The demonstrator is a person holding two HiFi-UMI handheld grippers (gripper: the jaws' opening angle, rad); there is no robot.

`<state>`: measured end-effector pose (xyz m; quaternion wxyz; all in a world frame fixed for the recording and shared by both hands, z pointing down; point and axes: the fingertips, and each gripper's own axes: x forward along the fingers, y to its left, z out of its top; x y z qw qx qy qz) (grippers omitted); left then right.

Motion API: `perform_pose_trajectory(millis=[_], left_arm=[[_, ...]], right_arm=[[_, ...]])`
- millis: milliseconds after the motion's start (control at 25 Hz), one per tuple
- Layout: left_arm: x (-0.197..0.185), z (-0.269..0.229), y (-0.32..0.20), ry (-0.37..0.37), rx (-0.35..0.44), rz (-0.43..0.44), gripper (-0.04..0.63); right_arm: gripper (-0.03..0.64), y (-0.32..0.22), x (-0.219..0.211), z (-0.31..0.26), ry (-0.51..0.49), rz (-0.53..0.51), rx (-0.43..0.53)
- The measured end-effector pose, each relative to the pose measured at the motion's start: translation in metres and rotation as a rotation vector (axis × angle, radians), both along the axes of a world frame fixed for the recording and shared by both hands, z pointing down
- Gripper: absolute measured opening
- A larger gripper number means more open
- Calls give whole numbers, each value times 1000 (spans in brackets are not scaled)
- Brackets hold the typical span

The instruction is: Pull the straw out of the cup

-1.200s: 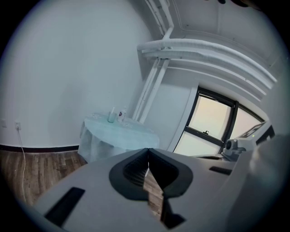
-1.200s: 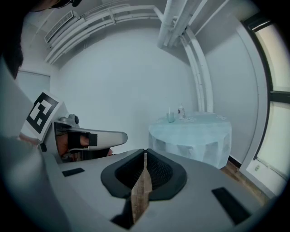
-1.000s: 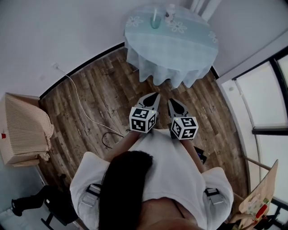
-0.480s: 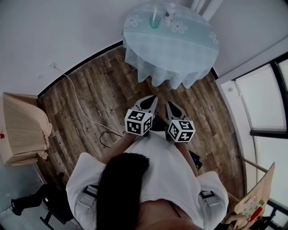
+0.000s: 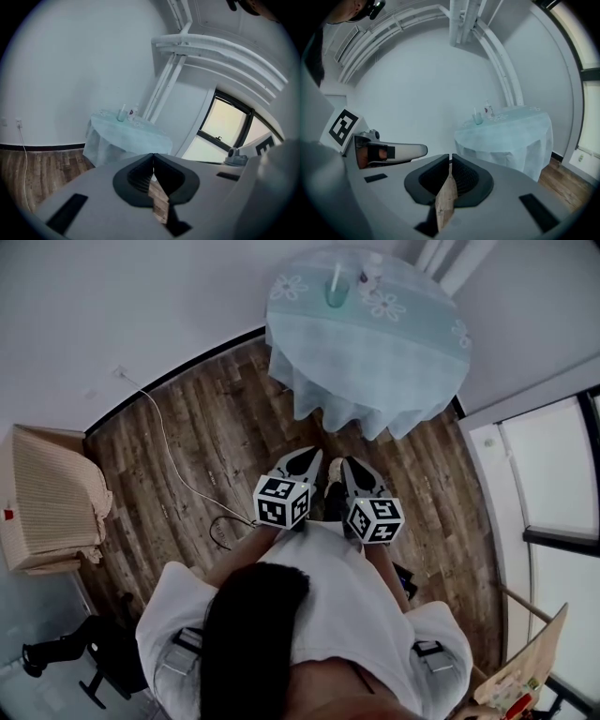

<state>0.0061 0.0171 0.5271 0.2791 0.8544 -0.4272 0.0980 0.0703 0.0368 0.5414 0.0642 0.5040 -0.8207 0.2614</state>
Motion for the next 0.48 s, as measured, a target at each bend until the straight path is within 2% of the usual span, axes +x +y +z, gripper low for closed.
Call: perform_pose_trajectory(millis=[240, 480], left_arm=[[0, 0, -35, -11, 17, -36, 9], [5, 6, -75, -5, -16, -65, 9]], right_arm=[[40, -37, 12, 6, -23, 8, -18], [40, -81, 20, 4, -19, -35, -24]])
